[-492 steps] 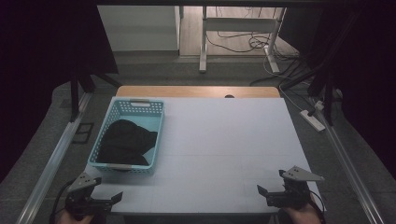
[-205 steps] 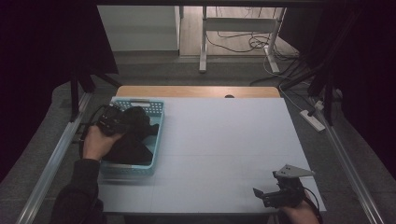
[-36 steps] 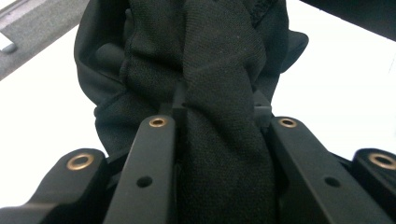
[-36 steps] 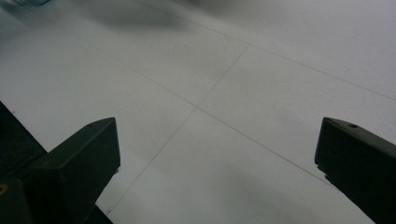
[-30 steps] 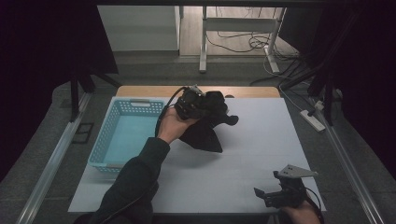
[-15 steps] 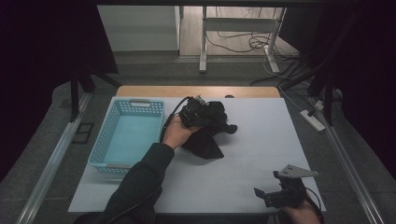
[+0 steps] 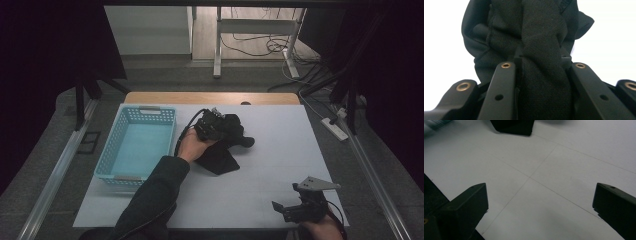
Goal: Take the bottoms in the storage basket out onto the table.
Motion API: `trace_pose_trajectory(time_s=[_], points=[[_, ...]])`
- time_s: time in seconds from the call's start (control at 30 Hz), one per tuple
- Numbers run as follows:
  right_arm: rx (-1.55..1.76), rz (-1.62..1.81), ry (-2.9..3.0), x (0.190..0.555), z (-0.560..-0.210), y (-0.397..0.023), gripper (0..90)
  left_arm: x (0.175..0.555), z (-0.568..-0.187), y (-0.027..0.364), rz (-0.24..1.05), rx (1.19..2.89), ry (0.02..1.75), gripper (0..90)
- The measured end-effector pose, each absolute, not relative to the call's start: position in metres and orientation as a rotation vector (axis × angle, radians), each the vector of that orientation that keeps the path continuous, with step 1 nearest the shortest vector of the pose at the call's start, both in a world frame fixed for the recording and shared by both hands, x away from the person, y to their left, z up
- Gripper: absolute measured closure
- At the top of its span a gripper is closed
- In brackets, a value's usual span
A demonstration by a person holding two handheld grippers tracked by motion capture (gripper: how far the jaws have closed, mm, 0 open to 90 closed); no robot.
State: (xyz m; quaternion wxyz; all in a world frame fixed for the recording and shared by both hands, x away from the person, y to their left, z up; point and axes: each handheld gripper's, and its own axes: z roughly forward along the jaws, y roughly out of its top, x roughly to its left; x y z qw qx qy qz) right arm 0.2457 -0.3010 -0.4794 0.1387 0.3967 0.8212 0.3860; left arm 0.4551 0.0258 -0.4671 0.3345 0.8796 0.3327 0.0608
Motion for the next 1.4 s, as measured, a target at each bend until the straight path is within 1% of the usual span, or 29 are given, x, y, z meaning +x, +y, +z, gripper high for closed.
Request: trace_pose_trajectory(time_s=[0.23,0.4,0.67,0.77,0.8,0.93,0.97,1.0,1.1,1.4], points=[[1.146,1.116,2.375,0.246,-0.479,-0.301,0.3,0.456,-0.481,0.022,0.137,2.317,0.864,67.0],[1.145,1.117,2.376,0.246,-0.479,-0.301,0.3,0.455,-0.487,0.02,0.145,2.328,0.859,64.9],[1.143,1.116,2.377,0.246,-0.479,-0.301,0.3,0.456,-0.498,0.019,0.142,2.367,0.861,57.6],[1.143,1.115,2.377,0.246,-0.48,-0.301,0.3,0.457,-0.501,0.017,0.146,2.385,0.864,49.3],[1.143,1.115,2.378,0.246,-0.48,-0.301,0.3,0.457,-0.502,0.016,0.151,2.395,0.864,49.3],[1.142,1.114,2.378,0.246,-0.48,-0.301,0.3,0.457,-0.504,0.016,0.154,2.403,0.879,42.8],[1.142,1.114,2.379,0.246,-0.48,-0.301,0.3,0.458,-0.504,0.016,0.152,2.403,0.884,38.9],[1.142,1.114,2.379,0.246,-0.48,-0.301,0.3,0.458,-0.505,0.016,0.153,2.405,0.887,38.9],[1.142,1.113,2.38,0.246,-0.48,-0.301,0.3,0.459,-0.506,0.016,0.158,2.404,0.897,34.1],[1.14,1.111,2.382,0.246,-0.48,-0.3,0.3,0.46,-0.504,0.017,0.167,2.402,0.916,17.2]])
